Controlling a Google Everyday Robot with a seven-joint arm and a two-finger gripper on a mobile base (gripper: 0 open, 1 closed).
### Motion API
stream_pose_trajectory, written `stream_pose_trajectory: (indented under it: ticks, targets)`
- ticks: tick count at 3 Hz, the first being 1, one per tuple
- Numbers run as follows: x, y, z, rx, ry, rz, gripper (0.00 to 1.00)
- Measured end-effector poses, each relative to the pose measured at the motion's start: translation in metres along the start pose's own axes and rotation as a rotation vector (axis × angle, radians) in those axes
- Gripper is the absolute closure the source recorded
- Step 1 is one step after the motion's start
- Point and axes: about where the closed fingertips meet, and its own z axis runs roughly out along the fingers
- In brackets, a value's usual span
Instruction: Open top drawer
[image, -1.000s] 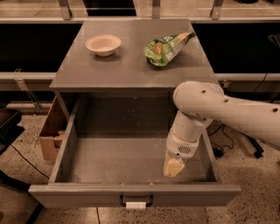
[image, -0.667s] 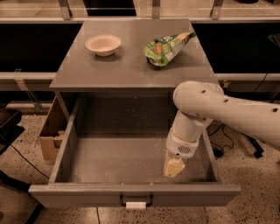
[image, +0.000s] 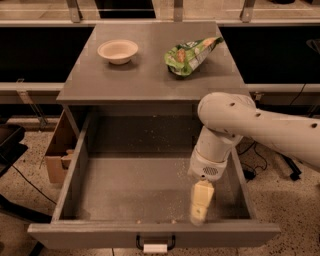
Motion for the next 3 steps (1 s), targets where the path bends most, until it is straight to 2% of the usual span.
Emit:
stream_pose_trajectory:
  ticks: [1,2,3]
  targets:
    - [0.0,0.0,0.0,0.0,0.0,0.0,0.0]
    - [0.0,0.0,0.0,0.0,0.0,0.0,0.14]
    - [0.0,0.0,0.0,0.0,0.0,0.0,0.38]
